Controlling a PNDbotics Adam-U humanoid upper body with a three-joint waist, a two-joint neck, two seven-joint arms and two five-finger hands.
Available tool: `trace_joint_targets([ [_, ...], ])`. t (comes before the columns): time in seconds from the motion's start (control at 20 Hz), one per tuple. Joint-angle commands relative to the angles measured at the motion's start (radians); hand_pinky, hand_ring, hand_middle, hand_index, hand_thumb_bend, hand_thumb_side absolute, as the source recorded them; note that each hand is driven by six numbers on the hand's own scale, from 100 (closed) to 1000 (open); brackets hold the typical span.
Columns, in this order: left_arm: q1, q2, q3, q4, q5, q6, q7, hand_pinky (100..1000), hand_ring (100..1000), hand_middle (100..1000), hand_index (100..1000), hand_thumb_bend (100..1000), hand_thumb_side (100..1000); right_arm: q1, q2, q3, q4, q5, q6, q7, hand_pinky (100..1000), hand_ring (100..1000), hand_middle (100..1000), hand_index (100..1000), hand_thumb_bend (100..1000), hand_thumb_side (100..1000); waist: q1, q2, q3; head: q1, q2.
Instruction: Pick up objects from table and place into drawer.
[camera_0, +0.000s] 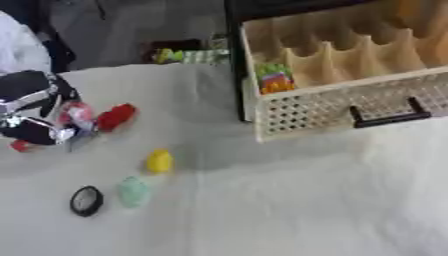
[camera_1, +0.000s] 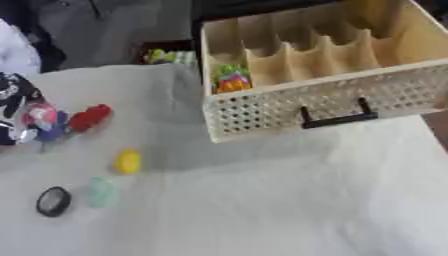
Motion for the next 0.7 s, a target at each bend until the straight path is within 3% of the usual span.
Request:
trace_joint_targets([
  [0.05, -0.032, 0.042, 0.024, -0.047, 0.037, 0.014, -0.006, 100, 317, 407, 498, 100, 247, -0.008, -0.029, -0.007, -0.011, -0.010, 0.005, -0.003, 514, 500, 393, 679, 100, 976, -0.006, -0.031, 0.003, -0.011, 0.010],
  [0.2, -0.068, 0.033, 0.024, -0.076, 0.072, 0.025, -0.011, 100, 311, 402, 495, 100, 249, -0.010, -0.033, -0.005, -0.011, -0.012, 0.011, -0.006, 515, 500, 394, 680, 100, 977, -0.006, -0.040, 0.004, -0.024, 0.014],
  [0.25, -0.081, 0.029, 0.024, -0.082, 0.083, 0.029, -0.013, 100, 309, 400, 494, 100, 316, -0.011, -0.034, -0.004, -0.011, -0.013, 0.014, -0.006, 516, 501, 395, 680, 100, 976, -0.006, -0.043, 0.004, -0.027, 0.015],
  [0.3, -0.097, 0.021, 0.024, -0.088, 0.095, 0.034, -0.016, 100, 307, 398, 493, 100, 251, -0.014, -0.036, -0.002, -0.011, -0.014, 0.017, -0.007, 516, 502, 396, 681, 100, 978, -0.006, -0.046, 0.004, -0.030, 0.018],
  [0.7, -0.220, -0.064, -0.004, -0.113, 0.157, 0.075, -0.046, 100, 294, 388, 486, 100, 259, -0.051, -0.033, 0.014, -0.011, -0.022, 0.054, -0.015, 524, 506, 402, 684, 100, 980, -0.007, -0.067, 0.009, -0.051, 0.024],
])
